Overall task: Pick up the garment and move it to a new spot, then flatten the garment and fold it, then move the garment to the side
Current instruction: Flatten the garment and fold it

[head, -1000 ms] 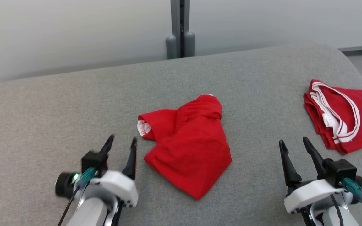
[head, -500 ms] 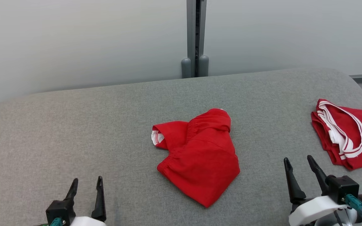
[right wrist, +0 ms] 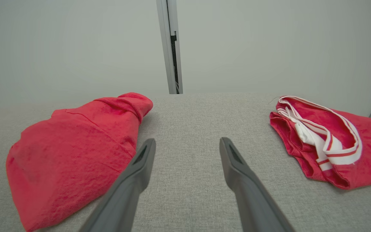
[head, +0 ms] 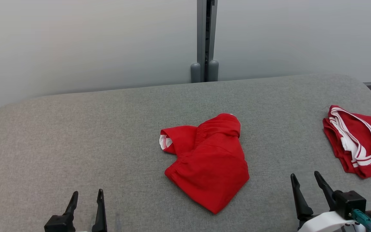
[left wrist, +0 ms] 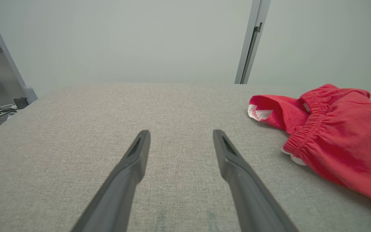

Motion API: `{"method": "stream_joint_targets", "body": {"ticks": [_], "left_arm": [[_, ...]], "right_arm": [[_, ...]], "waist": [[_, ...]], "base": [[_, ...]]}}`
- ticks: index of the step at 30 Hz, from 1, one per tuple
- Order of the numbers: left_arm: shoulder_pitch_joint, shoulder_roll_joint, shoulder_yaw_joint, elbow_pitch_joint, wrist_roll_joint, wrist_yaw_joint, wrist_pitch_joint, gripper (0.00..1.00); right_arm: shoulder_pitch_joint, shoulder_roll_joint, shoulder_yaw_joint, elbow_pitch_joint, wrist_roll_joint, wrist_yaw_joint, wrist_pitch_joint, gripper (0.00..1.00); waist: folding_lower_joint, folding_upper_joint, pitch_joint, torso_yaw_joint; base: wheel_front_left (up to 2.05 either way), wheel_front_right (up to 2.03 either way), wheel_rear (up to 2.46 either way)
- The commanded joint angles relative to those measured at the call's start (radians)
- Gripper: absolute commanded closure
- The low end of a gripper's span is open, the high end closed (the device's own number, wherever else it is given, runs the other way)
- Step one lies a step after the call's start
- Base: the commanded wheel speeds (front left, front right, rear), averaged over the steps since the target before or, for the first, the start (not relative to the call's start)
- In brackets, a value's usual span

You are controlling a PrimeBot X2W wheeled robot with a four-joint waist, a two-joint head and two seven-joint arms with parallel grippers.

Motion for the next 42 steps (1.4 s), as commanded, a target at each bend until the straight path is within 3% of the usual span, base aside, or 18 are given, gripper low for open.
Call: {"method": "stream_joint_targets", "body": {"ticks": [1, 6, 12, 22, 33, 34, 36, 37, 42], "left_arm": [[-0.01, 0.002, 0.002, -0.004, 0.009, -0.003, 0.0, 0.0], [-0.019, 0.002, -0.025, 0.0, -0.018, -0.006, 0.0, 0.0], [-0.036, 0.001, -0.071, 0.018, -0.039, -0.001, 0.0, 0.0], [-0.052, 0.001, -0.099, 0.031, -0.071, 0.011, 0.0, 0.0], [-0.061, 0.001, -0.124, 0.028, -0.117, 0.026, 0.0, 0.0], [-0.064, 0.001, -0.125, 0.028, -0.119, 0.027, 0.0, 0.0], [-0.072, 0.001, -0.127, 0.03, -0.126, 0.03, 0.0, 0.0], [-0.077, 0.001, -0.128, 0.031, -0.123, 0.03, 0.0, 0.0], [-0.08, 0.001, -0.114, 0.036, -0.117, 0.032, 0.0, 0.0]], "right_arm": [[-0.006, -0.005, 0.002, -0.003, -0.001, 0.0, -0.005, 0.0], [-0.042, -0.005, 0.058, -0.002, -0.01, 0.0, -0.005, 0.0], [-0.142, -0.005, 0.222, 0.035, -0.017, 0.0, -0.005, 0.0], [-0.38, -0.006, 0.448, 0.259, -0.023, 0.0, 0.035, 0.0], [-0.481, -0.014, 0.504, 0.503, -0.056, 0.0, 0.181, 0.0], [-0.48, -0.015, 0.505, 0.52, -0.051, 0.0, 0.191, 0.13], [-0.483, -0.018, 0.503, 0.548, -0.044, 0.0, 0.194, 0.87], [-0.483, -0.019, 0.499, 0.56, -0.037, 0.0, 0.193, 1.0], [-0.507, -0.02, 0.481, 0.584, -0.017, 0.0, 0.146, 1.0]], "waist": [[0.0, 0.0, 0.005, 0.004], [0.0, 0.0, 0.023, 0.033], [0.0, 0.0, 0.041, 0.117], [0.0, 0.0, 0.092, 0.272], [0.0, 0.0, 0.129, 0.318], [0.0, 0.0, 0.132, 0.317], [0.0, 0.0, 0.135, 0.315], [0.0, 0.0, 0.137, 0.313], [0.0, 0.0, 0.134, 0.298]], "base": [[0.0, 0.0, 0.0], [0.0, 0.0, 0.0], [0.0, 0.0, 0.0], [0.0, 0.0, 0.0], [0.0, 0.0, 0.0], [0.0, 0.0, 0.0], [0.0, 0.0, 0.0], [0.0, 0.0, 0.0], [0.0, 0.0, 0.0]]}}
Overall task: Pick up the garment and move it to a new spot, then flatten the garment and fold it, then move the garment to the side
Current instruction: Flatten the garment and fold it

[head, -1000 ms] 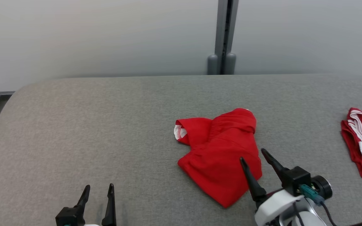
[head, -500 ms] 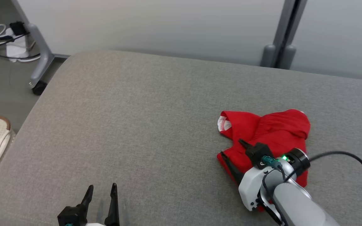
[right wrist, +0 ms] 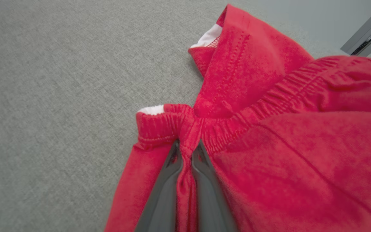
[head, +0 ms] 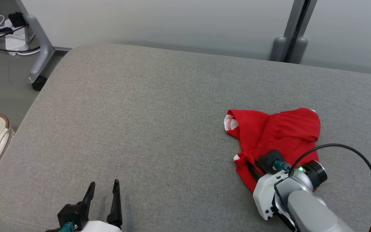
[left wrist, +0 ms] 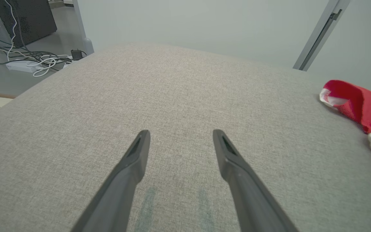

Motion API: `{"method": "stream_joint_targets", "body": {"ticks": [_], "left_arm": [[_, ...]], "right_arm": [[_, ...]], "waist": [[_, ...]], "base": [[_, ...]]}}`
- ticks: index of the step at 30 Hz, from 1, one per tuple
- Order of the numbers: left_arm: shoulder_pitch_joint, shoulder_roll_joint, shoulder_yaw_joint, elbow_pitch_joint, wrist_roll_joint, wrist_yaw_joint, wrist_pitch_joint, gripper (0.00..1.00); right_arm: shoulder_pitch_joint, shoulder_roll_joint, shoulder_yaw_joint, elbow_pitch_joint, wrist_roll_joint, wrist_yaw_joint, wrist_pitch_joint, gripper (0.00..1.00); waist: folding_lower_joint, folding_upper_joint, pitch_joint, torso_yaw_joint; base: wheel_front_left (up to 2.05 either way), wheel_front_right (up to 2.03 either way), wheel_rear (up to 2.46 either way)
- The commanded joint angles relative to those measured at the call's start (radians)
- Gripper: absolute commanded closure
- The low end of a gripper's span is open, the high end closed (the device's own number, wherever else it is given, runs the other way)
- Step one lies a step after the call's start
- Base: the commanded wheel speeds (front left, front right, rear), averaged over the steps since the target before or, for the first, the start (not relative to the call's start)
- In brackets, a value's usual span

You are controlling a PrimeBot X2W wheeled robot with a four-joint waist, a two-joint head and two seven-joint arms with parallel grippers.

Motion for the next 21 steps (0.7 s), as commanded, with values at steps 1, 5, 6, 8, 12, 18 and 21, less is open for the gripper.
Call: {"method": "stream_joint_targets", "body": {"ticks": [1, 5, 6, 8, 12, 18, 21], "left_arm": [[-0.009, 0.004, 0.009, -0.001, 0.005, 0.005, 0.0, 0.0], [-0.004, 0.004, 0.011, -0.001, 0.015, -0.008, 0.0, 0.0], [-0.002, 0.004, 0.009, 0.0, 0.018, -0.009, 0.0, 0.0], [0.005, 0.004, 0.005, 0.003, 0.024, -0.017, 0.0, 0.0], [0.016, 0.004, -0.009, 0.019, 0.036, -0.026, 0.0, 0.0], [0.035, 0.004, -0.007, 0.034, 0.05, -0.035, 0.0, 0.0], [0.041, 0.004, -0.004, 0.036, 0.053, -0.036, 0.0, 0.0]], "right_arm": [[-0.015, -0.013, -0.011, 0.008, 0.01, -0.001, -0.024, 1.0], [-0.029, -0.005, -0.017, -0.011, 0.03, -0.001, -0.08, 1.0], [-0.037, -0.002, -0.013, -0.027, 0.041, -0.001, -0.098, 1.0], [-0.051, 0.002, 0.0, -0.073, 0.083, -0.001, -0.124, 1.0], [-0.093, 0.003, 0.104, -0.283, 0.26, 0.0, -0.146, 1.0], [-0.179, -0.003, 0.026, -0.599, 0.402, -0.001, -0.156, 1.0], [-0.127, -0.001, -0.088, -0.633, 0.369, -0.001, -0.156, 1.0]], "waist": [[0.0, 0.0, -0.006, -0.008], [0.0, 0.0, -0.018, -0.016], [0.0, 0.0, -0.024, -0.018], [0.0, 0.0, -0.036, -0.022], [0.0, 0.0, -0.059, -0.029], [0.0, 0.0, -0.092, -0.043], [0.0, 0.0, -0.094, -0.05]], "base": [[0.0, 0.0, 0.0], [0.0, 0.0, 0.0], [0.0, 0.0, 0.0], [0.0, 0.0, 0.0], [0.0, 0.0, 0.0], [0.0, 0.0, 0.0], [0.0, 0.0, 0.0]]}}
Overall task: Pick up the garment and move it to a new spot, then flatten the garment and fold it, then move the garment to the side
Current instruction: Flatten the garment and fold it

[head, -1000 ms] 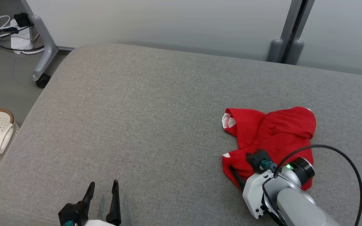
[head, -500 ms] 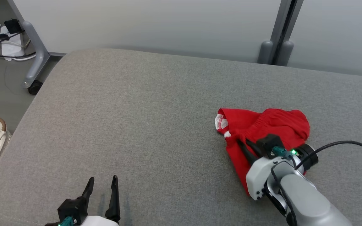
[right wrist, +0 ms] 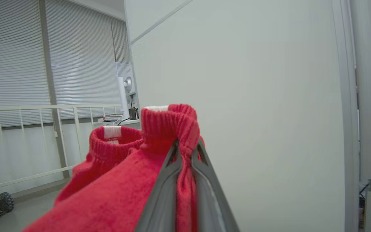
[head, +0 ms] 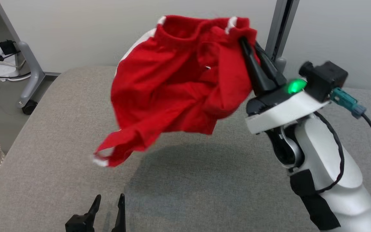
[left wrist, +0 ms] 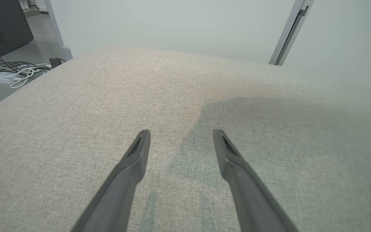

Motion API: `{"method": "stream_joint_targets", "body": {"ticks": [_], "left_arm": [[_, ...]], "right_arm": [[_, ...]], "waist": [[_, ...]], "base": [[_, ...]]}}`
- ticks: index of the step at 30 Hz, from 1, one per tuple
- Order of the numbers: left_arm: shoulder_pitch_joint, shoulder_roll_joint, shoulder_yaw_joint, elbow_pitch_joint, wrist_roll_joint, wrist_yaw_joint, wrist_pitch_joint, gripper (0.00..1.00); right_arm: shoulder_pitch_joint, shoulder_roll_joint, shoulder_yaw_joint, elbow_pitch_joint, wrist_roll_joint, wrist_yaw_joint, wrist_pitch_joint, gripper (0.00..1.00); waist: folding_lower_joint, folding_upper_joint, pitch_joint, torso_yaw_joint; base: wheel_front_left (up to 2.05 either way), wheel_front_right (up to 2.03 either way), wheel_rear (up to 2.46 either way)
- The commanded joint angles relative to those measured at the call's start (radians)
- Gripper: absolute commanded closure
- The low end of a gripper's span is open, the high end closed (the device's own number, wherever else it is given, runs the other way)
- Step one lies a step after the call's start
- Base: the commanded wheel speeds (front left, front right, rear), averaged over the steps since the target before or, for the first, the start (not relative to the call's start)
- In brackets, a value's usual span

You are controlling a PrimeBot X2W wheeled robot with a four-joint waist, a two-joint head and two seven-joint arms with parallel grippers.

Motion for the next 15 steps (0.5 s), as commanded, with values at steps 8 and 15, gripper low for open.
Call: {"method": "stream_joint_targets", "body": {"ticks": [8, 15], "left_arm": [[-0.03, 0.004, -0.011, -0.011, -0.007, -0.005, 0.0, 0.0], [-0.052, 0.004, -0.01, -0.01, 0.0, 0.0, 0.0, 0.0]], "right_arm": [[0.199, -0.032, -0.214, 0.302, -0.181, 0.0, -0.005, 0.06], [0.314, -0.039, -0.38, 0.393, -0.281, 0.0, -0.004, 0.0]], "waist": [[0.0, 0.0, 0.054, -0.029], [0.0, 0.0, 0.085, -0.068]], "base": [[0.0, 0.0, 0.0], [0.0, 0.0, 0.0]]}}
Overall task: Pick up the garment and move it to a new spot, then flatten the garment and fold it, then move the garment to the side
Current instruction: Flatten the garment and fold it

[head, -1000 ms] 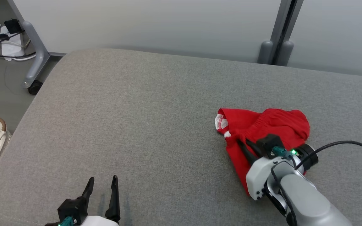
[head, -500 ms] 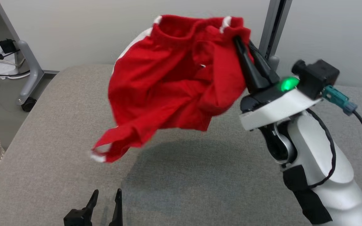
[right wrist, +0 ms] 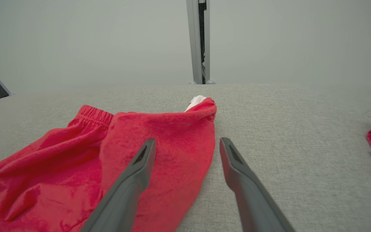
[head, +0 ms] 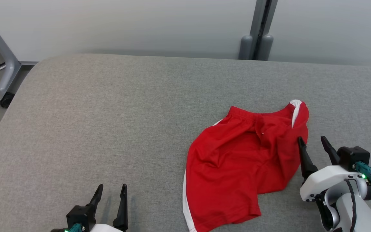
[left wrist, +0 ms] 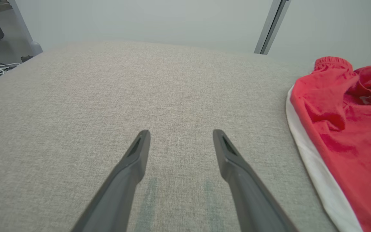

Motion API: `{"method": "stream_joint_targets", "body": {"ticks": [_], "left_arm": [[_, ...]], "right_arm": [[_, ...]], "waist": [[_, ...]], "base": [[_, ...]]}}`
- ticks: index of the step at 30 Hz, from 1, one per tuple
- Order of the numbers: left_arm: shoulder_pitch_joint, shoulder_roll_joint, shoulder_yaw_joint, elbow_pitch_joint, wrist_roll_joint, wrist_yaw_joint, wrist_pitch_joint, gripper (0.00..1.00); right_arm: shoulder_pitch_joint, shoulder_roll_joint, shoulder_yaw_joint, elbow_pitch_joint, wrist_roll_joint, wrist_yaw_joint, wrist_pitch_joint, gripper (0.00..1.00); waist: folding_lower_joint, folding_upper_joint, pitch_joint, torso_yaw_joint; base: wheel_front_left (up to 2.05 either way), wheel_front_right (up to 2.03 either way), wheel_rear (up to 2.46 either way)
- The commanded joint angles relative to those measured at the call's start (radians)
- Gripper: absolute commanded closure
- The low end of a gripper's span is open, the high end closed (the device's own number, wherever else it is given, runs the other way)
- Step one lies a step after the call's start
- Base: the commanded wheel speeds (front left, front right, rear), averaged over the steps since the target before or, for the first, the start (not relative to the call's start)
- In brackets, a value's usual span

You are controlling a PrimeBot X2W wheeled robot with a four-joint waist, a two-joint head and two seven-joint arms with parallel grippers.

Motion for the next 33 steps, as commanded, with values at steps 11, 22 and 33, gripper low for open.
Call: {"method": "stream_joint_targets", "body": {"ticks": [11, 22, 33], "left_arm": [[-0.013, 0.004, 0.0, 0.004, 0.001, -0.001, 0.0, 0.0], [0.036, 0.003, 0.038, -0.017, 0.018, 0.01, 0.0, 0.0], [0.052, 0.003, 0.064, -0.033, 0.032, 0.007, 0.0, 0.0]], "right_arm": [[0.083, 0.025, -0.096, -0.145, -0.068, 0.0, -0.005, 0.0], [0.205, 0.031, -0.059, -0.339, -0.055, 0.0, -0.005, 0.0], [0.338, 0.032, 0.031, -0.357, -0.06, 0.0, -0.005, 0.0]], "waist": [[0.0, 0.0, -0.03, -0.072], [0.0, 0.0, -0.096, -0.132], [0.0, 0.0, -0.102, -0.156]], "base": [[0.0, 0.0, 0.0], [0.0, 0.0, 0.0], [0.0, 0.0, 0.0]]}}
